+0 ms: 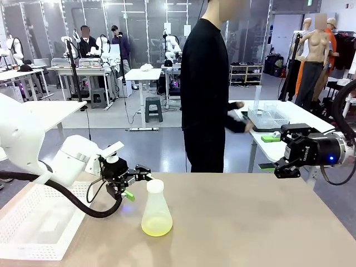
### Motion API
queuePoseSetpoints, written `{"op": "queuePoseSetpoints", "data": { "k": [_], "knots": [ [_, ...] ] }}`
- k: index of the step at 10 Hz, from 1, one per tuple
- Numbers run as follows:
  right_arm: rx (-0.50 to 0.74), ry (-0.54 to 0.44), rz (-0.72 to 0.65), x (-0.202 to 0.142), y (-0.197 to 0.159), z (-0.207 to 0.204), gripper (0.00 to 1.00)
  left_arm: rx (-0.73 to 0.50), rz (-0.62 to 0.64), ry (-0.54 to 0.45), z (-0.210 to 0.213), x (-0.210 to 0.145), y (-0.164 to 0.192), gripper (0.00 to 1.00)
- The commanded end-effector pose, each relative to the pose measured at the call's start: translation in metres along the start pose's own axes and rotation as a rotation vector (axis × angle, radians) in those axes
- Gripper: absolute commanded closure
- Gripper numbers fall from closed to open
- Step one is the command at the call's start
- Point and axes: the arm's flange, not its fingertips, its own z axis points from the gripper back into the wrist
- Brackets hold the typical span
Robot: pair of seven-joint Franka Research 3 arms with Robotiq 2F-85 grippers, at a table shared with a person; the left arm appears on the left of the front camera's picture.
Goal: Prepare the solutions needed for the experiment.
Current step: When the human places the Big flask in the center of the table, pick up the Big flask and place it in the left Organizing basket.
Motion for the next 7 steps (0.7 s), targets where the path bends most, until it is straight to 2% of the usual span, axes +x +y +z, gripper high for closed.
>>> {"op": "queuePoseSetpoints", "data": {
  "k": [1, 7],
  "knots": [
    [0.01, 0.0, 0.004, 0.001, 0.002, 0.0, 0.15, -0.043, 0.037, -0.036, -0.004, -0.002, 0.005, 0.0],
    [0.01, 0.0, 0.004, 0.001, 0.002, 0.0, 0.15, -0.062, 0.094, -0.053, -0.028, -0.015, 0.011, 0.0]
  ]
}}
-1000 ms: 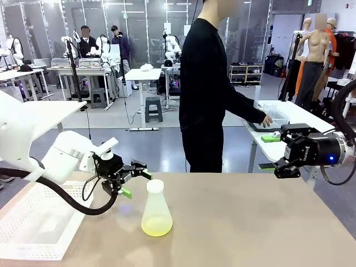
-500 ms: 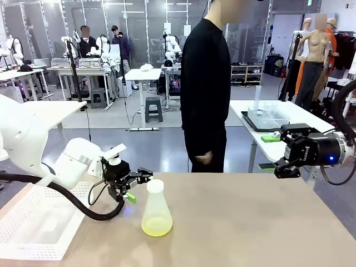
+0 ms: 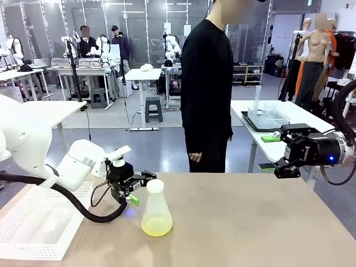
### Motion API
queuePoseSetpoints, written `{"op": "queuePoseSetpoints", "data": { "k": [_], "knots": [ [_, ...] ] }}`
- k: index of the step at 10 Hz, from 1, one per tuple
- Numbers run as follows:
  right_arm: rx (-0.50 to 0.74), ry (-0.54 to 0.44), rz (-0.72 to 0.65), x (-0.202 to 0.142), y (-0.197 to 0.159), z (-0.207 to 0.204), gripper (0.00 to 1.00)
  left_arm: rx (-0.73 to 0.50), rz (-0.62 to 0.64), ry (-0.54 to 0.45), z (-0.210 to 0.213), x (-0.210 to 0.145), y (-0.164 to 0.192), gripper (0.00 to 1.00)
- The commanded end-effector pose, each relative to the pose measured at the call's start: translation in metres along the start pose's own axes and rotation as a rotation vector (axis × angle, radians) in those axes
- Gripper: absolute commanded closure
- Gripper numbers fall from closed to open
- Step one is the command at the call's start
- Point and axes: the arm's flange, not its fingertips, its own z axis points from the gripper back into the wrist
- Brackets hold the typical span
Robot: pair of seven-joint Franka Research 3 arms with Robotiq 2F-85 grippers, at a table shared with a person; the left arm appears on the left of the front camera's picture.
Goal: Prepare the solutions needed for the experiment.
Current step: When the human places the Big flask in the center of the table, pick up the Big flask and place it in the left Organizing basket.
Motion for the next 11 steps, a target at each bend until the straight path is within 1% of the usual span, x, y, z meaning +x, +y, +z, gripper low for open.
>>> {"op": "queuePoseSetpoints", "data": {
  "k": [1, 5, 8, 9, 10, 11],
  "knots": [
    [0.01, 0.0, 0.004, 0.001, 0.002, 0.0, 0.15, -0.03, 0.026, -0.019, -0.008, -0.006, 0.012, 0.0],
    [0.01, 0.0, 0.004, 0.001, 0.002, 0.0, 0.15, -0.061, 0.034, -0.018, -0.027, -0.012, 0.028, 0.0],
    [0.01, 0.0, 0.004, 0.001, 0.002, 0.0, 0.15, -0.091, 0.068, -0.046, -0.038, -0.017, 0.029, 0.0],
    [0.01, 0.0, 0.004, 0.001, 0.002, 0.0, 0.15, -0.062, 0.095, -0.044, -0.038, -0.017, 0.031, 0.0],
    [0.01, 0.0, 0.004, 0.001, 0.002, 0.0, 0.15, -0.038, 0.103, -0.027, -0.036, -0.015, 0.031, 0.2],
    [0.01, 0.0, 0.004, 0.001, 0.002, 0.0, 0.15, -0.047, 0.099, -0.04, -0.035, -0.013, 0.032, 0.2]
  ]
}}
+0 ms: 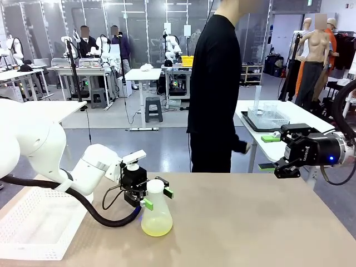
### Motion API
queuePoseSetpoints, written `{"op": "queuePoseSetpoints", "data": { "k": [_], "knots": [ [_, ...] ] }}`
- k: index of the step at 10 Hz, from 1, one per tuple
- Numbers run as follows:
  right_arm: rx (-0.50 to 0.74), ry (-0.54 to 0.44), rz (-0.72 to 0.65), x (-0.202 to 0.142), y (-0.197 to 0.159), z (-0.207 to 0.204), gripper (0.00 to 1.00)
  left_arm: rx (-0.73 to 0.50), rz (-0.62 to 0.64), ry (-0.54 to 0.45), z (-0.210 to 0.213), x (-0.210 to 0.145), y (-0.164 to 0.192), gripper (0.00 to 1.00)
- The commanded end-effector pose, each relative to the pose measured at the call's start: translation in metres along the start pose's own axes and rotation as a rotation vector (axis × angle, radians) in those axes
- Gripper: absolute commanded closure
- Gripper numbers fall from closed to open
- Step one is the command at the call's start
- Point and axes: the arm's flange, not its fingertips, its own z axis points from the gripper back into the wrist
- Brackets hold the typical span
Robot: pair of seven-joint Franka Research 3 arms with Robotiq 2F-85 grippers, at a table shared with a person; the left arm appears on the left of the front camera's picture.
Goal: Prepare the solutions needed for the experiment.
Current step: When the human places the Big flask in the center of the table, pick up the Big flask and place it in the left Organizing basket.
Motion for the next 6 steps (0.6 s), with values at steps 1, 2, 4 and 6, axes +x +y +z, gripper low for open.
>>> {"op": "queuePoseSetpoints", "data": {
  "k": [1, 2, 4, 6],
  "knots": [
    [0.01, 0.0, 0.004, 0.0013, 0.0016, 0.0003, 0.15, 0.009, 0.009, -0.007, 0.0031, 0.0012, 0.009, 0.4],
    [0.01, 0.0, 0.004, 0.0013, 0.0016, 0.0003, 0.15, 0.009, 0.018, -0.014, 0.0031, -0.0007, 0.0092, 0.22],
    [0.01, 0.0, 0.004, 0.0013, 0.0016, 0.0003, 0.15, -0.004, 0.019, -0.027, 0.003, -0.0032, 0.0084, 0.42],
    [0.01, 0.0, 0.004, 0.0013, 0.0016, 0.0003, 0.15, -0.004, 0.018, -0.023, 0.0042, -0.0016, 0.0076, 0.62]
  ]
}}
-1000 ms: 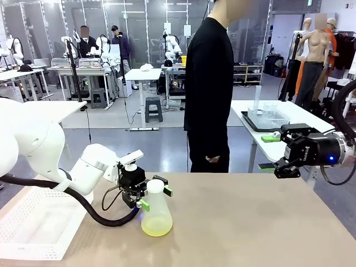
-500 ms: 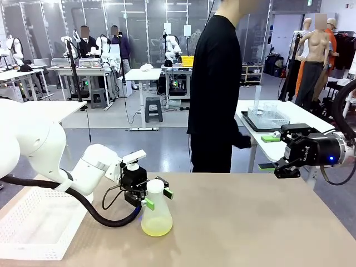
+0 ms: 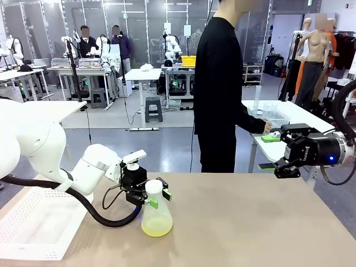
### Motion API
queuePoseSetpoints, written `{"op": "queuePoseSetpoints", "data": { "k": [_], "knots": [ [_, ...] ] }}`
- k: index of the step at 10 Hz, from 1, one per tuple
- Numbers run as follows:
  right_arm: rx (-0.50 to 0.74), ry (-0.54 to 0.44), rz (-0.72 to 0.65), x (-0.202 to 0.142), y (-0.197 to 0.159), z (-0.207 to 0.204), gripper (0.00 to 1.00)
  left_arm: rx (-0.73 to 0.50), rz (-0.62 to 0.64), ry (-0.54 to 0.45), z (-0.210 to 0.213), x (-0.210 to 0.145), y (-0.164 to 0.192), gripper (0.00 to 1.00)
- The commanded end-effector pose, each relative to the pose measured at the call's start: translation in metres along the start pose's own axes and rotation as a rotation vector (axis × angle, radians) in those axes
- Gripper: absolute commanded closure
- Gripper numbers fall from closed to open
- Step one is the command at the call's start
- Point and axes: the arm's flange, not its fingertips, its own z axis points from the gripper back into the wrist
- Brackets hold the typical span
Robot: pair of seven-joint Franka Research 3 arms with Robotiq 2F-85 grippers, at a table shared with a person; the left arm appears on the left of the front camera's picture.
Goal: Prepare the solutions needed for the experiment.
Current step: When the human places the Big flask in the center of the table, pick up the Big flask and place it in the left Organizing basket.
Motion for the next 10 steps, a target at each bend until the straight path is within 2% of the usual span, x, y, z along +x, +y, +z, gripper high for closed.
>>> {"op": "queuePoseSetpoints", "data": {
  "k": [1, 2, 3, 5, 6, 7, 8, 10],
  "knots": [
    [0.01, 0.0, 0.004, 0.0013, 0.0016, 0.0003, 0.15, -0.003, 0.011, -0.021, 0.0041, -0.0005, 0.0076, 1.0],
    [0.01, 0.0, 0.004, 0.0013, 0.0016, 0.0003, 0.15, -0.002, 0.011, -0.021, 0.0042, 0.0001, 0.0079, 0.82],
    [0.01, 0.0, 0.004, 0.0013, 0.0016, 0.0003, 0.15, -0.003, 0.012, -0.017, 0.0044, 0.0002, 0.0085, 1.0],
    [0.01, 0.0, 0.004, 0.0013, 0.0016, 0.0003, 0.15, -0.012, 0.017, -0.017, 0.004, 0.0004, 0.0104, 1.0],
    [0.01, 0.0, 0.004, 0.0013, 0.0016, 0.0003, 0.15, -0.01, 0.022, -0.013, 0.0037, -0.0002, 0.0115, 0.89],
    [0.01, 0.0, 0.004, 0.0013, 0.0016, 0.0003, 0.15, -0.018, 0.018, -0.014, 0.0042, -0.0009, 0.011, 0.91],
    [0.01, 0.0, 0.004, 0.0013, 0.0016, 0.0003, 0.15, -0.005, 0.027, -0.005, 0.0053, -0.0009, 0.011, 1.0],
    [0.01, 0.0, 0.004, 0.0013, 0.0016, 0.0003, 0.15, -0.007, 0.029, -0.003, 0.0039, -0.0004, 0.012, 1.0]
  ]
}}
